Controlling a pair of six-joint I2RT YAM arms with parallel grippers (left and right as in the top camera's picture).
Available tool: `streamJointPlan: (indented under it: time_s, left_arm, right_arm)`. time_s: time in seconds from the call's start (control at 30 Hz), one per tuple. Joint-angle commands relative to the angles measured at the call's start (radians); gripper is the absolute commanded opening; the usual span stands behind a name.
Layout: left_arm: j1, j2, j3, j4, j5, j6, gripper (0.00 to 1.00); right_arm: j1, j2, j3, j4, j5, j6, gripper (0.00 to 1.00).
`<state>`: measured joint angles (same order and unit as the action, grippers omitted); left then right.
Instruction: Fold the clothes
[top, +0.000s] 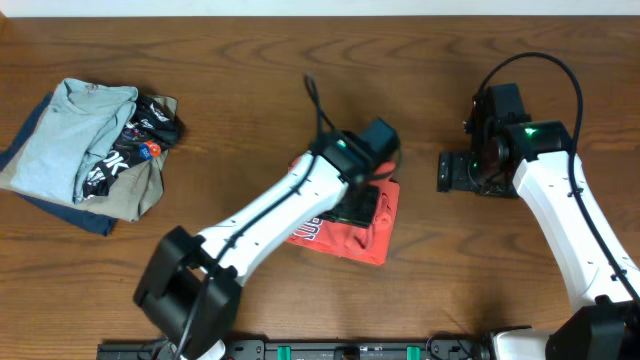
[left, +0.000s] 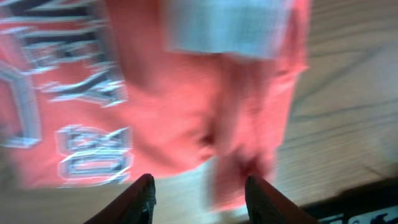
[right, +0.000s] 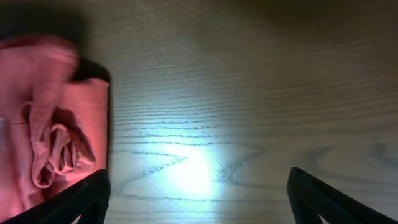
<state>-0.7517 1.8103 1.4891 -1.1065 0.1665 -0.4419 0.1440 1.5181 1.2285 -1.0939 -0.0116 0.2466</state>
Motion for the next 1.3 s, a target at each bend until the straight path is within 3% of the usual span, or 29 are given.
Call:
streamJointPlan:
  time_s: [0.0, 0.1, 0.3, 0.43, 0.5, 0.57, 0.63, 0.83, 1.0, 1.27]
  left_arm:
    - [0.088, -0.096, 0.064, -0.053, -0.106, 0.002, 0.48]
    - [0.185, -0.172, 0.065, -0.065, -0.146, 0.002, 0.49]
    - [0.381, -0.215, 0.060, -0.062, -0.138, -0.014, 0.64]
    - [0.452, -0.173, 0.027, -0.013, -0.038, 0.108, 0.68]
    - [0.475, -0.136, 0.011, 0.010, 0.005, 0.143, 0.71]
    - [0.495, -0.090, 0.005, 0.024, 0.057, 0.184, 0.71]
    - [0.510, -0.039, 0.005, 0.037, 0.126, 0.230, 0.72]
    - [0.520, 0.106, 0.005, 0.084, 0.290, 0.315, 0.74]
    - [0.520, 0.219, 0.005, 0.107, 0.423, 0.368, 0.76]
    - [0.518, 0.362, 0.005, 0.114, 0.488, 0.395, 0.78]
  right_arm:
    - [-0.002, 0.006, -0.001, 0.024, -0.130, -0.106, 0.89]
    - [0.020, 0.006, -0.001, 0.056, -0.210, -0.170, 0.89]
    - [0.103, 0.006, -0.007, 0.088, -0.237, -0.192, 0.88]
    - [0.176, 0.006, -0.047, 0.129, -0.240, -0.124, 0.82]
    - [0.212, 0.006, -0.086, 0.172, -0.261, -0.104, 0.70]
    - [0.249, 0.006, -0.136, 0.233, -0.290, -0.100, 0.48]
    - [0.281, 0.006, -0.191, 0.297, -0.292, -0.080, 0.38]
    - [0.341, 0.006, -0.367, 0.498, -0.288, -0.069, 0.40]
    - [0.341, 0.006, -0.502, 0.614, -0.246, -0.015, 0.34]
    - [0.341, 0.007, -0.601, 0.629, -0.173, 0.014, 0.30]
